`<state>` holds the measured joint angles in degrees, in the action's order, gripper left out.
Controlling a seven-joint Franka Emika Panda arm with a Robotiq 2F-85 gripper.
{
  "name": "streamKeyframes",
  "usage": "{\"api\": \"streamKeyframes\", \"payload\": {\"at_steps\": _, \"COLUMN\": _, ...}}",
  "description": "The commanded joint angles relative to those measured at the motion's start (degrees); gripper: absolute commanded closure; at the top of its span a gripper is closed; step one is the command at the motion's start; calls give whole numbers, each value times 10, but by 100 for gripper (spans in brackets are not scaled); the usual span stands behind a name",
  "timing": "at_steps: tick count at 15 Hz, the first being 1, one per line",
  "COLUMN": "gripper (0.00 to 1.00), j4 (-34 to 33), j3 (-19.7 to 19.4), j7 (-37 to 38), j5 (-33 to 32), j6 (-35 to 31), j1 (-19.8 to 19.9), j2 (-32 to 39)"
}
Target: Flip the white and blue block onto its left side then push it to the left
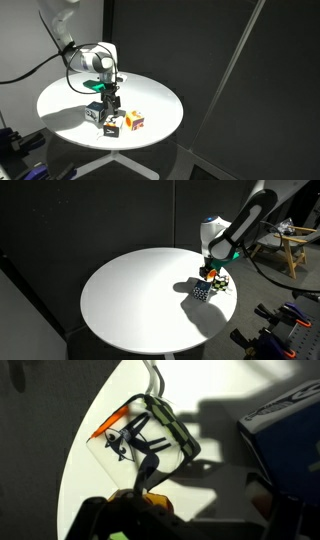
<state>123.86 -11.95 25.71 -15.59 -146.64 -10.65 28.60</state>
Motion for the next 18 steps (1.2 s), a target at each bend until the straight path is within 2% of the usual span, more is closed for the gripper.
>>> {"api": "streamKeyframes", "payload": {"at_steps": 1, "gripper": 0, "j4": 15, "j3": -7, "j7": 16, "j5": -23, "j6": -12, "j1": -13, "j2": -8}}
{"api": "streamKeyframes", "payload": {"at_steps": 18, "gripper": 0, "j4": 40, "j3": -1, "j7": 21, "j5": -49, "j6": -21, "j1": -55, "j2": -23}}
